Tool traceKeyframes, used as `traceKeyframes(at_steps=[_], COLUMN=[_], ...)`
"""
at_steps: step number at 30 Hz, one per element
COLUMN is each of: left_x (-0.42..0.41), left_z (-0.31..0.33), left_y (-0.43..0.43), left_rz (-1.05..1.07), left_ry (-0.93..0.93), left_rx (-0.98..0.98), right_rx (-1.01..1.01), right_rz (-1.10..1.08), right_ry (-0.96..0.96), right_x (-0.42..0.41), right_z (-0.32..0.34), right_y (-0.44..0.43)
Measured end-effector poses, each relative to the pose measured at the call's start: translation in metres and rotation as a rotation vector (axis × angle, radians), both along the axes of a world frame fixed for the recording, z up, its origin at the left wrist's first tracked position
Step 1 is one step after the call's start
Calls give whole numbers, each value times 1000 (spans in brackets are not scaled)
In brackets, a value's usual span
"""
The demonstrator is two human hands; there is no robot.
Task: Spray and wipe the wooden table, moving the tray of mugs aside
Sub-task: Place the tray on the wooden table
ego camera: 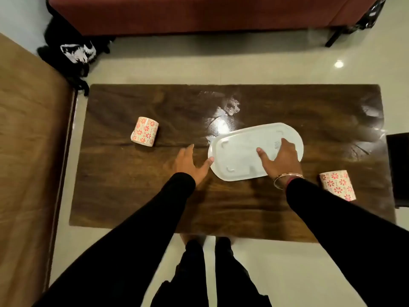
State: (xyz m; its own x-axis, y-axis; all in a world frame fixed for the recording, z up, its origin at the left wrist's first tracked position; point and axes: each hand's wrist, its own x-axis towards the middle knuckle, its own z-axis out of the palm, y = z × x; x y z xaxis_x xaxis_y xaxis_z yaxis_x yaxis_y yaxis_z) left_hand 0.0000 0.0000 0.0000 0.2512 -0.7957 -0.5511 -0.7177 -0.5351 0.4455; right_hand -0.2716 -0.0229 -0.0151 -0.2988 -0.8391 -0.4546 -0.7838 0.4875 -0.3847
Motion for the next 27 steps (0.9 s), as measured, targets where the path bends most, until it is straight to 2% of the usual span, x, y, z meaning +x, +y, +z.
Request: traceKeyframes(at_steps=[2, 4, 7, 11, 17, 20, 22, 24, 25, 26, 27], left_x=[-12, -19, -30, -42, -53, -58, -57, -50, -45, -42, -38], left_z=[-30, -42, -82, -100, -110, -97, -86, -79, -73, -68, -64], left_y=[-5, -4, -10, -20, -38, -51, -58, -58, -54, -50, -44], left_rz=[213, 312, 403, 569, 663, 655, 642, 697, 775, 878, 992], left_ry=[134, 216, 277, 397, 442, 464, 380, 358, 449, 571, 670], left_rx=[59, 95, 125, 252, 252, 277, 254, 34, -131, -282, -392], right_rx=[-35, -37, -49, 15, 203, 178, 64, -216, -413, -605, -712], right_rz=[-175, -263, -274, -300, -566, -666, -787, -911, -956, -1029, -1111], right_ry=[-22, 20, 78, 121, 127, 88, 13, -149, -337, -605, -896], right_x=[-14, -30, -51, -60, -55, -46, -39, -33, -29, -23, -21], right_z=[-30, -47, -91, -114, -117, -103, -88, -71, -61, -50, -40], right_y=[-12, -19, -36, -56, -84, -87, -87, -79, -72, -63, -52])
